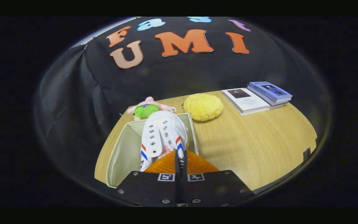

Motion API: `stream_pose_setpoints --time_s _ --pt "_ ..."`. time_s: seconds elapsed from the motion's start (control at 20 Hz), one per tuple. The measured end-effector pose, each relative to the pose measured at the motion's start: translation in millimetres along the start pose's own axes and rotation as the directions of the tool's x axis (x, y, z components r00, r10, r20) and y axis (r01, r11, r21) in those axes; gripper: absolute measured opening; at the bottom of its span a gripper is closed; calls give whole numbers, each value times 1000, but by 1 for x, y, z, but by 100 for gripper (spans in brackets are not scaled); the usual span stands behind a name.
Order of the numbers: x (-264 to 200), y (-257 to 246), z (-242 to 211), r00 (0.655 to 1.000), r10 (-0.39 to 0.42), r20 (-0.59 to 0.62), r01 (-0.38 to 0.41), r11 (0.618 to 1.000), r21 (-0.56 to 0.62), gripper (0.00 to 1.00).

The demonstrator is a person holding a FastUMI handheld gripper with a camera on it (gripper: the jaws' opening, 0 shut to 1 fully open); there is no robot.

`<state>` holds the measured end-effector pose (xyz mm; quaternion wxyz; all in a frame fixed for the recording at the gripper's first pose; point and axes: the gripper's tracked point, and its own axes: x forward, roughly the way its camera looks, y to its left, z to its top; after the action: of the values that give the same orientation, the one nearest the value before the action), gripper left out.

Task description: Open the storage box then place both shoes into the box .Put the left shoe in first, then the right shoe, with the right side of both shoes facing outward in a uniform manner.

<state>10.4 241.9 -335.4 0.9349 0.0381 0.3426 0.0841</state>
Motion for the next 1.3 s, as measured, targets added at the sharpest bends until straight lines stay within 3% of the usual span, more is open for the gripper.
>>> stream_pose_setpoints --time_s 0.25,0.45,0.6,0.65,0.95,1.3 --pt "2 1 0 1000 -10 0 10 1000 -19 3" --pt "-13 16 17 998 38 40 -37 999 -23 28" --pt "-22 14 42 995 50 81 -47 998 -37 86" --pt "-26 11 51 994 49 98 -46 998 -32 99" --pt "-63 -23 110 978 30 204 -22 999 -41 99" --pt "-145 -85 193 917 11 399 18 998 -68 99"
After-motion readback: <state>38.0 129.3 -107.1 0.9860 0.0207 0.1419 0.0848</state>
